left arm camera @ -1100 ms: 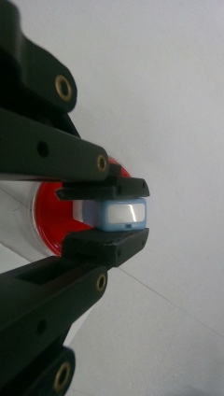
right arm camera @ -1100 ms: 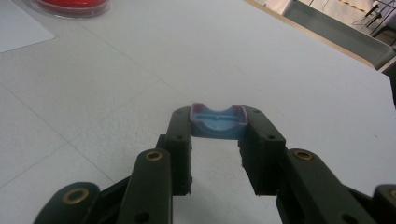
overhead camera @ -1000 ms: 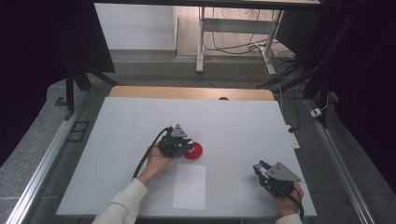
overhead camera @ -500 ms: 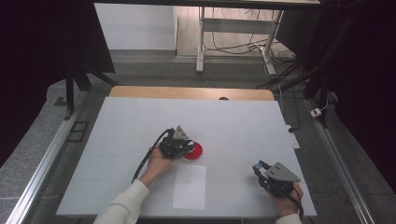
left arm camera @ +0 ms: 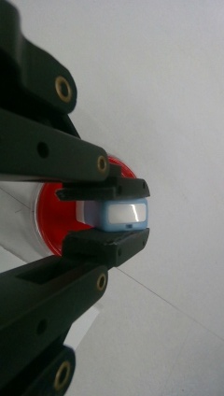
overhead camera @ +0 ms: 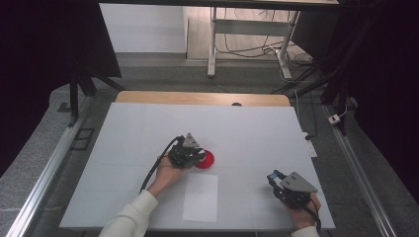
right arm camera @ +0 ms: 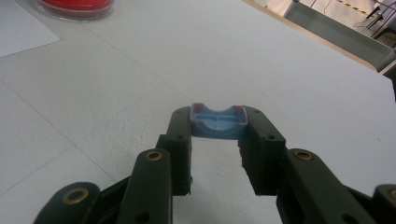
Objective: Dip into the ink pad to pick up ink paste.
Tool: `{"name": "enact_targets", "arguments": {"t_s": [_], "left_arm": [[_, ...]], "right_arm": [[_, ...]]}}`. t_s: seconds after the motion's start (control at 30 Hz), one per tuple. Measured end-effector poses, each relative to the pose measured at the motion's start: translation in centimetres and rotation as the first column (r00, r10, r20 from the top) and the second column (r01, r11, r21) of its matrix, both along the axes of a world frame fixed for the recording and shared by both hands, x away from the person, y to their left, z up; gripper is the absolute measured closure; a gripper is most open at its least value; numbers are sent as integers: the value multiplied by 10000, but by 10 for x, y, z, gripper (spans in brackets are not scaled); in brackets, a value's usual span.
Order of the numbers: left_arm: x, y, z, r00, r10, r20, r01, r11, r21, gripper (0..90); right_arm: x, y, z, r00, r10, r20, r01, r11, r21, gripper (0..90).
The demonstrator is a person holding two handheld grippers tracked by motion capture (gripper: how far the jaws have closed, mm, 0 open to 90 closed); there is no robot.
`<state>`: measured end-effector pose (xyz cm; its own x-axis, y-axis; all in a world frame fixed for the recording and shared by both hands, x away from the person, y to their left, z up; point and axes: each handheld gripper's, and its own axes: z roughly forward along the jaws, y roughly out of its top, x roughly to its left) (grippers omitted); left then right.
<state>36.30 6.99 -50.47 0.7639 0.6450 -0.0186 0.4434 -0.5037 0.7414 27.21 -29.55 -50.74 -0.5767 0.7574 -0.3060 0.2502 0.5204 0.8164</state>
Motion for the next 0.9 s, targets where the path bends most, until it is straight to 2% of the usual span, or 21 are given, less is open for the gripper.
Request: {"name": "enact_targets", "arguments": {"t_s": [0.57,0.73,0.9], "left_arm": [[0,0,0,10000,30,-33,-30,10000,-33,759],[-1,-1,1,9999,-84,141,83,9999,78,758],[-2,5,11,9994,-97,337,100,9999,-102,756]], "right_arm": [[0,1,0,10000,27,2,-27,10000,-11,648],[0,0,0,10000,24,0,-24,10000,8,649],[-1,0,1,10000,47,73,-47,10000,-27,648]]}}
